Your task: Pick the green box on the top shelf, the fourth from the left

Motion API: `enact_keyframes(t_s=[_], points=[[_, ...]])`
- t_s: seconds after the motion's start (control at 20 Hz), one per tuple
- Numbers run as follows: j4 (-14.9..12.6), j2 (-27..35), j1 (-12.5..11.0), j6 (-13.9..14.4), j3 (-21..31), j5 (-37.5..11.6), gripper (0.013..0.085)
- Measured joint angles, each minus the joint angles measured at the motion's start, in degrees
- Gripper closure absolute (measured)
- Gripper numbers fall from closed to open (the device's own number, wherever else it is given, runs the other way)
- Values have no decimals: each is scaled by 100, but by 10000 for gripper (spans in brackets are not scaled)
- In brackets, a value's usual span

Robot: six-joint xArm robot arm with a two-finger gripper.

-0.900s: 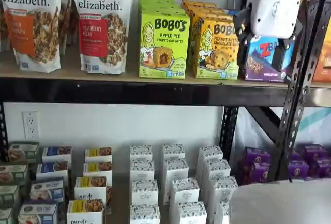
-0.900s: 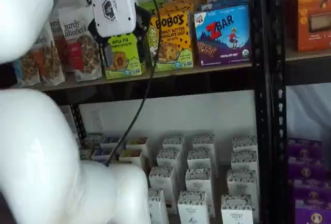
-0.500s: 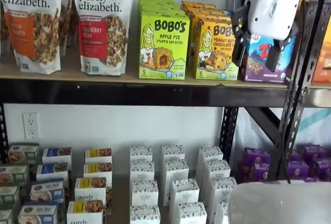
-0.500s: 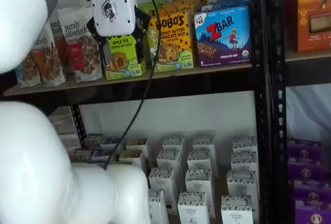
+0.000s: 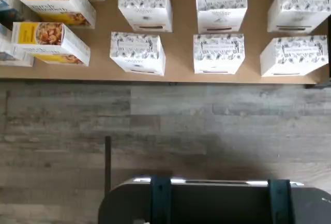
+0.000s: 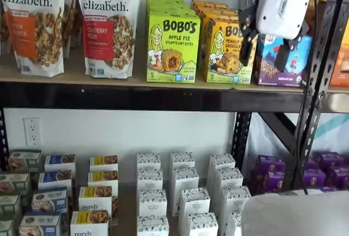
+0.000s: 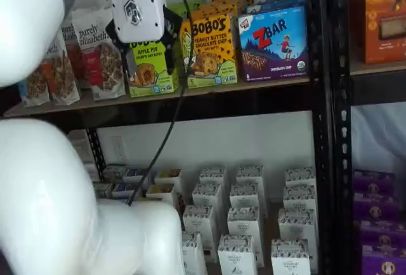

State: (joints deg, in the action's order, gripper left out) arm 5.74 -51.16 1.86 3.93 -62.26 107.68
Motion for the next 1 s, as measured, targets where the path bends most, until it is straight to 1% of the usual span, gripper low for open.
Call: enact_keyframes(t_s=[0.1,0.2,0.35,0.6,0.8,1.0], points=[[-32,56,165,142,-24,-84,130],[-113,115,384,329,-46,-185,130],[-309,192,793,667,-48,-429,130],[-421,318,1212,1043,-47,-862,130],[-429,591,1414,1236,-185,-1125,130],[-541,932,1608,1411,-373,-1310,130]])
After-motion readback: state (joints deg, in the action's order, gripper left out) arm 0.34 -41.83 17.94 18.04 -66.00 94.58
